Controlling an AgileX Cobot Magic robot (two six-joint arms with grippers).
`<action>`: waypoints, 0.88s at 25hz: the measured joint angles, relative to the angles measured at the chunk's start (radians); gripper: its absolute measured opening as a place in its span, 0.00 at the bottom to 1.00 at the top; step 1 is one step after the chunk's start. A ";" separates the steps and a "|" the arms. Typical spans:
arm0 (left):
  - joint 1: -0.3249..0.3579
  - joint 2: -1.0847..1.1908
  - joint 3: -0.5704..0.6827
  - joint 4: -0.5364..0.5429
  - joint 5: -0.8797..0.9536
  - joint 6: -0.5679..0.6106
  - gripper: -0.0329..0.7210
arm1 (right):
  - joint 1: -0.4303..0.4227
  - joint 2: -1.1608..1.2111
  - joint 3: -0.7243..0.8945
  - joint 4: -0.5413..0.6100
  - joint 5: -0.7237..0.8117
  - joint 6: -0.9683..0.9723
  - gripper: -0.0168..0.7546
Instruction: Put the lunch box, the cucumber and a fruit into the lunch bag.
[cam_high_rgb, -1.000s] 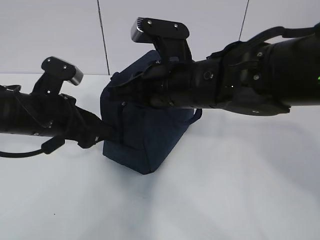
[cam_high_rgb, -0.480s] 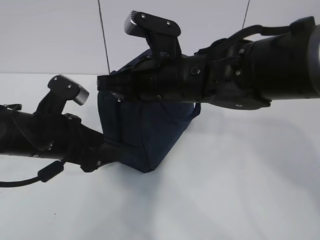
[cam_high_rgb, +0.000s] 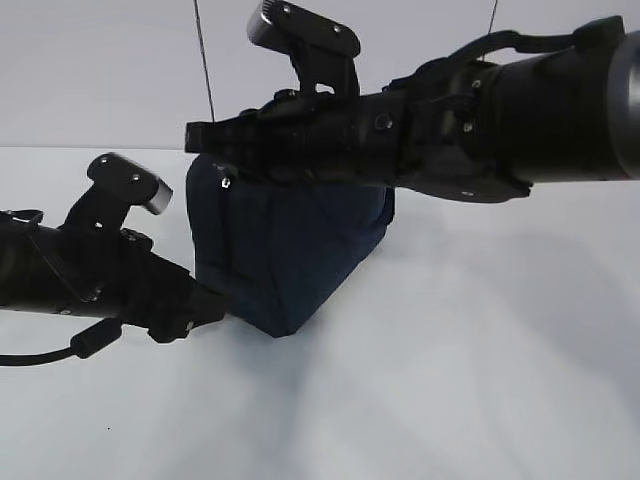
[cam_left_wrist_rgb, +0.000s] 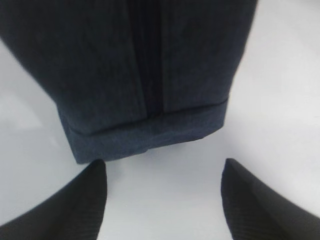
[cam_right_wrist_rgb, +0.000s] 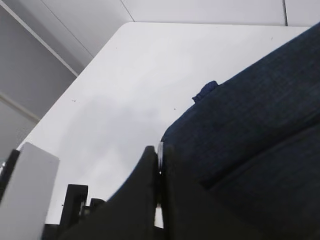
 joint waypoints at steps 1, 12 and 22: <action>0.000 0.000 0.000 0.000 -0.022 0.000 0.71 | 0.000 0.002 -0.013 -0.002 0.002 0.000 0.05; 0.000 0.000 0.000 -0.004 -0.121 -0.012 0.71 | 0.000 0.050 -0.067 0.002 -0.004 0.040 0.05; 0.000 -0.019 0.000 -0.006 -0.119 -0.016 0.71 | 0.000 0.129 -0.187 -0.001 -0.003 0.071 0.05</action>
